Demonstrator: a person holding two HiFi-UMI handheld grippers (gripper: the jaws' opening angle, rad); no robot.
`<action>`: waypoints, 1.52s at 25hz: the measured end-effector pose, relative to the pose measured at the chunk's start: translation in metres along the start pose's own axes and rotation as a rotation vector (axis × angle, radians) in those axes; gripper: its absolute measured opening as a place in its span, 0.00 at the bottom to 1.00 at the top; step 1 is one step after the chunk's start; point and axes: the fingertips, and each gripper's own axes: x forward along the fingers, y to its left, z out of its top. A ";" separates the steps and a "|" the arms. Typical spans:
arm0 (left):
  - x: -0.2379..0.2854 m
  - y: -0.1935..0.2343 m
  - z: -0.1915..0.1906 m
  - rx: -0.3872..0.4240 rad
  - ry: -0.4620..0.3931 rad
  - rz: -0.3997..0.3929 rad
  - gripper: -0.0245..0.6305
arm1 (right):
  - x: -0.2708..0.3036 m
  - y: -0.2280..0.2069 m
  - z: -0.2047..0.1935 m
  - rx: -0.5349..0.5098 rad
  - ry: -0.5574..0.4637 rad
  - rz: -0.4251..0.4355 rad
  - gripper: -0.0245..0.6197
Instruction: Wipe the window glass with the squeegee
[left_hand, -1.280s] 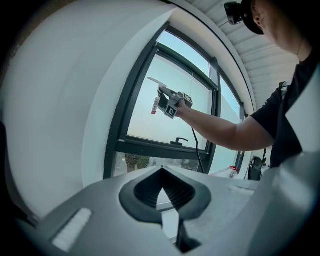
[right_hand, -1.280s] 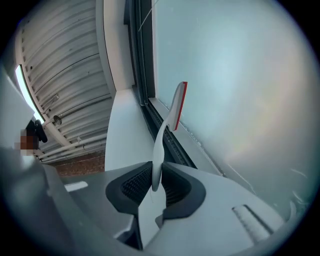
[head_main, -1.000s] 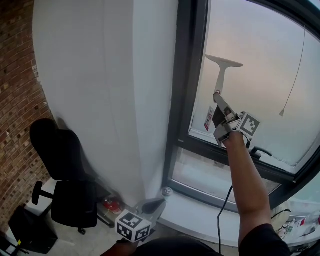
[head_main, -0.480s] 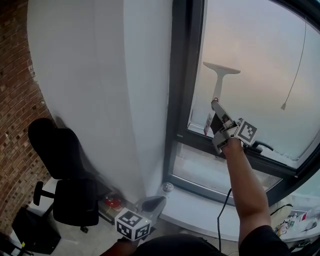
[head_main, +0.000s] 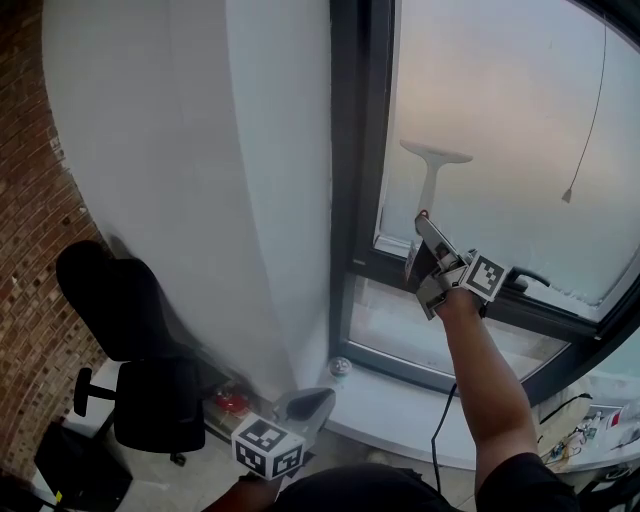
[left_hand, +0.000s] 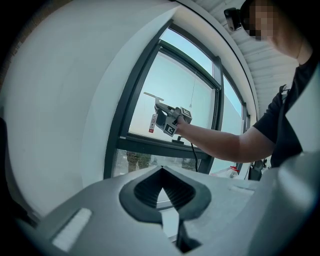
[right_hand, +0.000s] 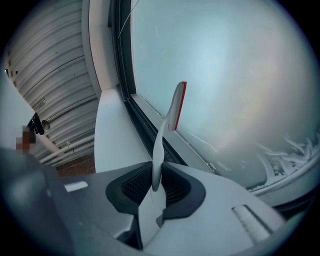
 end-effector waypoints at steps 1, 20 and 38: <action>0.000 0.000 -0.001 -0.002 0.001 0.000 0.04 | -0.001 -0.001 -0.003 0.005 0.001 -0.002 0.16; -0.006 -0.002 -0.005 -0.007 0.020 0.000 0.04 | -0.041 -0.040 -0.077 0.131 0.023 -0.088 0.16; -0.011 -0.009 -0.010 0.004 0.050 0.010 0.04 | -0.087 -0.081 -0.152 0.327 0.031 -0.170 0.16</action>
